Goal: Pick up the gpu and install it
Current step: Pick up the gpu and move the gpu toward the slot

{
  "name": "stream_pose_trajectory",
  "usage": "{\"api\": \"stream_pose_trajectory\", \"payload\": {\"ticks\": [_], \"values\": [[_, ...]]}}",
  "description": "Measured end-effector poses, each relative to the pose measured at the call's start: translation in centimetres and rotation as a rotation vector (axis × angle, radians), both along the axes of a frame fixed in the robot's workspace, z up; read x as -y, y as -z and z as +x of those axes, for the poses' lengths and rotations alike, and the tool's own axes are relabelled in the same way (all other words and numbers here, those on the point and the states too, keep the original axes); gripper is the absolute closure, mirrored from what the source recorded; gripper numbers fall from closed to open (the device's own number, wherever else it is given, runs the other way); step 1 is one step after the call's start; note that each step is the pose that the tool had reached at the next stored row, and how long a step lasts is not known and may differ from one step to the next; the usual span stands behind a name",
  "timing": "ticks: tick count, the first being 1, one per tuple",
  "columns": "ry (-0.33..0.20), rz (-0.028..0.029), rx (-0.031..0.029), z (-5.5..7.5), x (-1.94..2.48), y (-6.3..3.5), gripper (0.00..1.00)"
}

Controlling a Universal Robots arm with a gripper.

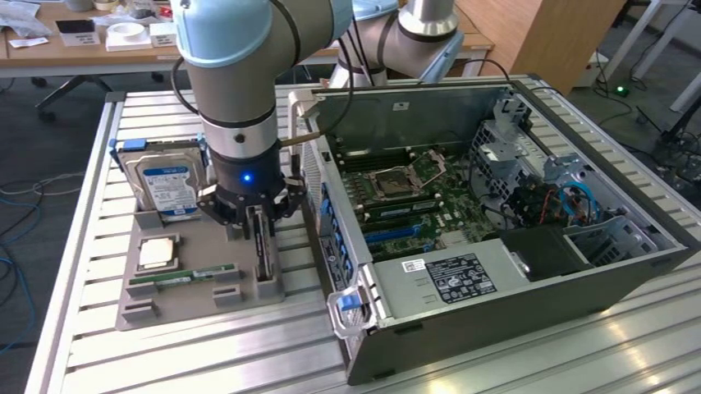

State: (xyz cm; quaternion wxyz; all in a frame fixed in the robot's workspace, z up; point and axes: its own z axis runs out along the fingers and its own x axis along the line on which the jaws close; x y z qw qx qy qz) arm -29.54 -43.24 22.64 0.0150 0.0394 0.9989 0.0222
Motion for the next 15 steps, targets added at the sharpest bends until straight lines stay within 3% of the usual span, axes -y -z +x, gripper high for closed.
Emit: {"api": "stream_pose_trajectory", "payload": {"ticks": [15], "values": [[0.000,0.0000,0.0000,-0.03,0.00,0.04,0.58]]}}
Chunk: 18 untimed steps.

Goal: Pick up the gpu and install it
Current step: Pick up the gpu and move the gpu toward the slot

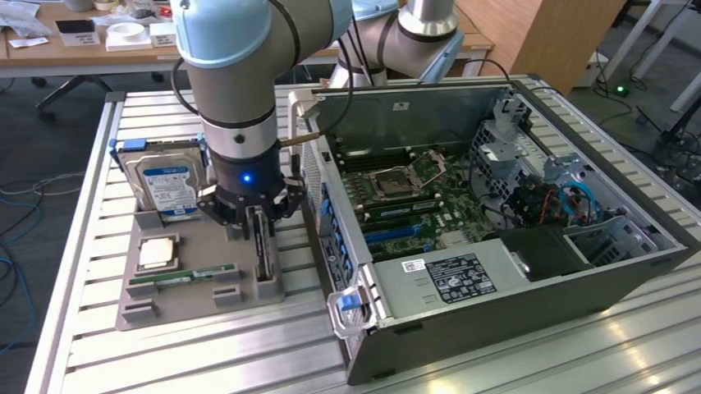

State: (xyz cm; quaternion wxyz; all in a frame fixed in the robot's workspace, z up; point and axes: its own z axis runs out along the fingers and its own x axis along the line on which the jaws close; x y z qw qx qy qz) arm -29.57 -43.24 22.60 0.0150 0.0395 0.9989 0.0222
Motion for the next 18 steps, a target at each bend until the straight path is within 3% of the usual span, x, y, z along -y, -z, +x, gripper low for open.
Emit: {"api": "stream_pose_trajectory", "payload": {"ticks": [11,13,14,18], "values": [[0.000,-0.0001,0.0000,0.01,0.00,0.00,0.58],[0.000,0.0000,0.0000,0.01,0.00,0.00,0.60],[0.000,0.0000,0.0000,0.01,0.00,0.00,0.67],[0.000,0.0000,0.0000,0.01,0.00,0.00,0.67]]}}
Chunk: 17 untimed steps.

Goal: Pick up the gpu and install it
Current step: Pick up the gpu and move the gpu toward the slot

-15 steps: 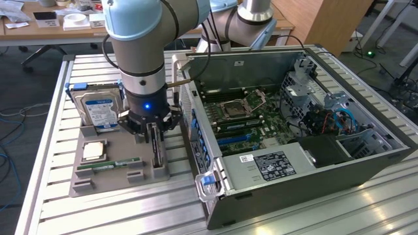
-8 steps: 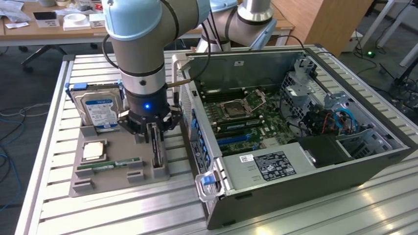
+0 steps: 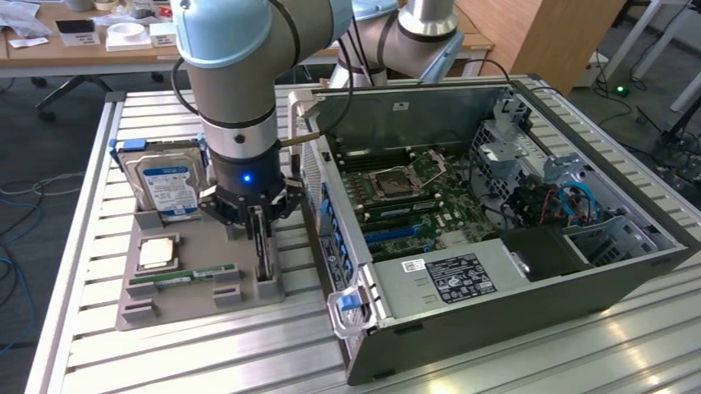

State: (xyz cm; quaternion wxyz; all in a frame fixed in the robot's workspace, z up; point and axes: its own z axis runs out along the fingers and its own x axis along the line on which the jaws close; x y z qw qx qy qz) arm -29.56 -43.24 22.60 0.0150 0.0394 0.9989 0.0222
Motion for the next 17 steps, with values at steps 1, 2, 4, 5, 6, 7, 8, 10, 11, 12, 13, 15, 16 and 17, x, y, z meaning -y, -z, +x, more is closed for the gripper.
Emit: {"api": "stream_pose_trajectory", "payload": {"ticks": [1,2,4,5,6,7,8,10,11,12,13,15,16,17], "values": [[0.000,0.0000,0.0000,0.00,0.00,0.00,0.67],[0.000,0.0000,0.0000,0.00,0.00,0.00,0.67],[0.000,0.0000,0.0000,0.00,0.00,0.00,0.67],[0.000,0.0000,0.0000,0.00,0.00,0.00,0.67],[0.000,0.0000,0.0000,0.00,0.00,0.00,0.67],[0.000,0.0000,0.0000,0.00,0.00,0.00,0.67],[0.000,0.0000,0.0000,0.00,0.00,0.00,0.67],[0.000,0.0000,-0.0002,0.00,0.00,0.00,0.69],[0.000,-0.0001,-0.0002,0.00,0.00,-0.01,0.74],[0.000,-0.0001,-0.0001,0.00,0.00,0.00,0.74],[0.000,-0.0001,-0.0001,0.00,0.00,0.00,0.74],[0.000,-0.0001,-0.0001,0.00,0.00,-0.01,0.74],[0.000,-0.0001,-0.0001,0.00,0.00,-0.01,0.74],[0.000,-0.0001,0.0000,0.00,0.00,0.00,0.74]]}}
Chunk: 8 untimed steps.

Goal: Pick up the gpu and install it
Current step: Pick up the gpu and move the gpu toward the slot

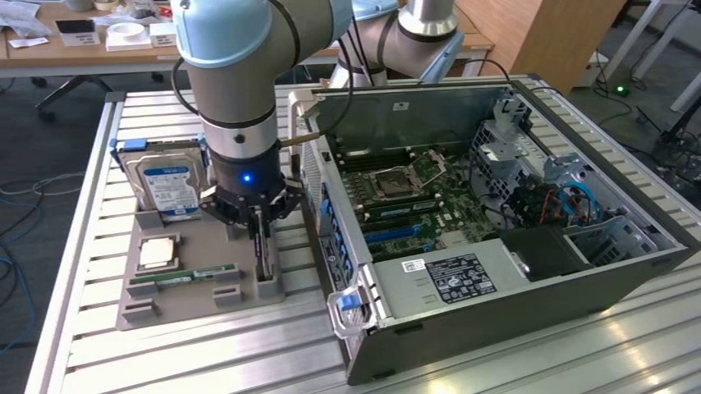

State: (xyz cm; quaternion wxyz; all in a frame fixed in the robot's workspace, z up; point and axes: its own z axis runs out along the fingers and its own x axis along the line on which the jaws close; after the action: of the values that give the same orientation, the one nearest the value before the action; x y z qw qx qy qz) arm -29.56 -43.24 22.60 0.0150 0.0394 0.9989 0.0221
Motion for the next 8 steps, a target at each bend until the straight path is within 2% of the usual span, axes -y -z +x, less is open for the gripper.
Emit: {"api": "stream_pose_trajectory", "payload": {"ticks": [8], "values": [[-0.003,0.0000,0.0000,0.00,0.00,0.00,0.74]]}}
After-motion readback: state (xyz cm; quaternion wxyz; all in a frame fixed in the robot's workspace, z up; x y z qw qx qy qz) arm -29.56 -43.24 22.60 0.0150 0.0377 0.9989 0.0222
